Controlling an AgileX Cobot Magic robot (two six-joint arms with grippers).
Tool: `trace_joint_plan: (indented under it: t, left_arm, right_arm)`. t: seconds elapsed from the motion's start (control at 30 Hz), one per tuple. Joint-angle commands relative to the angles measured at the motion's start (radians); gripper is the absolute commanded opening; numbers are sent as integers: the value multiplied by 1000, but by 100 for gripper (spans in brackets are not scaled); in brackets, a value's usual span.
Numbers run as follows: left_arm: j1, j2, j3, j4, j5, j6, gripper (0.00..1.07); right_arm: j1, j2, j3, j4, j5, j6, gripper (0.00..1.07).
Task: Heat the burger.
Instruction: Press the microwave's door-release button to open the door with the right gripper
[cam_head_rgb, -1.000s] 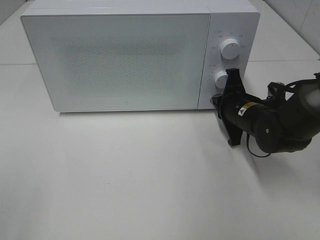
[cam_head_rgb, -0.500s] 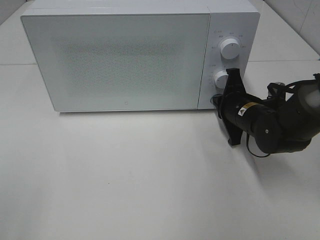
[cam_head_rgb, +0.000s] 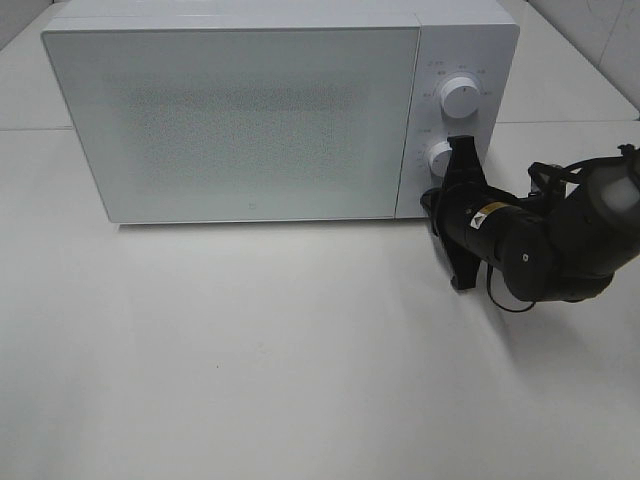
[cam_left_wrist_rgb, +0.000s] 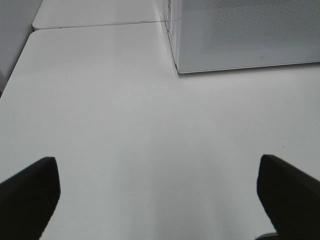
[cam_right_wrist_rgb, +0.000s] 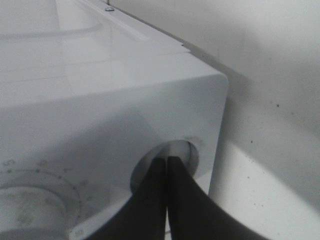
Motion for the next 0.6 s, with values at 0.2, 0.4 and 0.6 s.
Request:
trace_joint_plan:
  t: [0.2,0.4,0.6]
  left_arm:
    - [-2,-16,1,-4,-15,-6,105]
    - [-2,-16,1,-4,-15,-6,105]
    - [-2,-16,1,-4,-15,-6,105]
  right_arm:
    - [-11,-14,-54,27,-129,-23,0]
    - [-11,-14,-68,66,-159,-44,0]
    - [-11,-14,-142,59,-149,-55,0]
